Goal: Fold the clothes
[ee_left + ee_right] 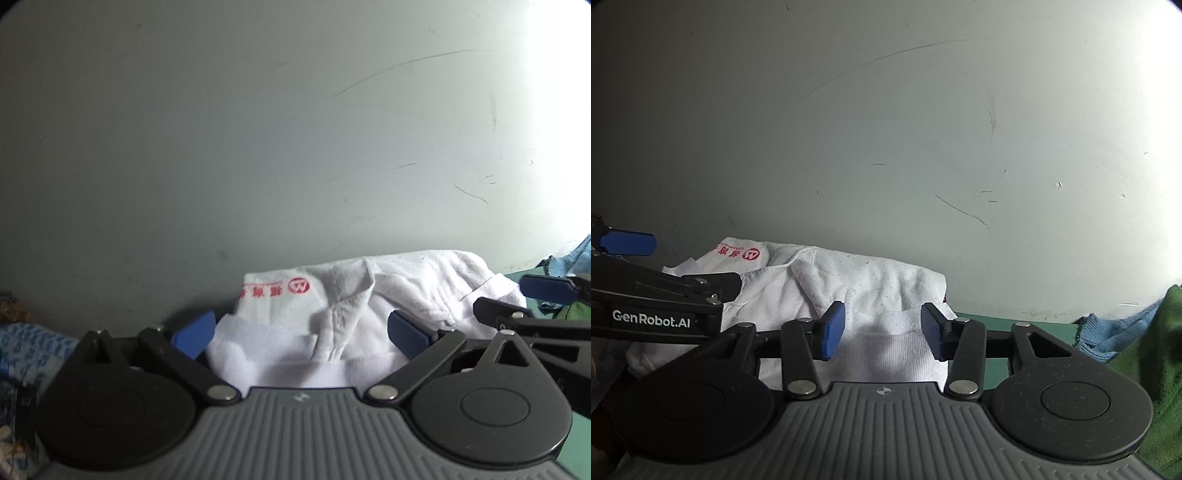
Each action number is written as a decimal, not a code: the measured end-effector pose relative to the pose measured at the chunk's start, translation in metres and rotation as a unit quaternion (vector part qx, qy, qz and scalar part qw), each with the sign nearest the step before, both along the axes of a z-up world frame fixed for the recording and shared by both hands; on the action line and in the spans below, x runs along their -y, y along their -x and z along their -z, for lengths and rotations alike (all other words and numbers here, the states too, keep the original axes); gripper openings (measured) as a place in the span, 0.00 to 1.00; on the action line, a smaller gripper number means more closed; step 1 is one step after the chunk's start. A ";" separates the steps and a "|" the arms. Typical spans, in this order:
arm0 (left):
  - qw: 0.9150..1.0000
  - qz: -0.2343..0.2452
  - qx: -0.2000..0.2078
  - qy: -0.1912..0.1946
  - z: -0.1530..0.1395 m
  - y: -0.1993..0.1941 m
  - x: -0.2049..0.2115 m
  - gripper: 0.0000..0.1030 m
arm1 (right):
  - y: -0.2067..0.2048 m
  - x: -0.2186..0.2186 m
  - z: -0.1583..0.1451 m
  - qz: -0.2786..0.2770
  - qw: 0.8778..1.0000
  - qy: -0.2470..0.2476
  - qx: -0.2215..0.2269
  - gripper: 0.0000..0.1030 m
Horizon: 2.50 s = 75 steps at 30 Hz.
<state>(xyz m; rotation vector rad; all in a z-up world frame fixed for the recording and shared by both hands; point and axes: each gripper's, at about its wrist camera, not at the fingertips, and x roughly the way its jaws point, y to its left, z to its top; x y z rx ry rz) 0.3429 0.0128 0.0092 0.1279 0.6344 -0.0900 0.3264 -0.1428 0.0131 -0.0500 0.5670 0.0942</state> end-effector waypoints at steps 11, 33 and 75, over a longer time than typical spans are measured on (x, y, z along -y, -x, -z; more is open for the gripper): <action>1.000 -0.018 -0.005 0.012 0.001 0.002 -0.020 0.99 | 0.031 -0.004 -0.010 0.006 0.999 -0.033 -0.007 0.66; 0.998 0.026 -0.065 0.009 0.044 0.040 -0.047 0.90 | 0.039 0.034 0.033 -0.007 0.995 -0.046 -0.085 0.09; 0.997 0.042 -0.062 0.012 0.035 0.029 -0.043 0.94 | 0.030 0.046 0.049 -0.017 0.988 -0.128 -0.080 0.02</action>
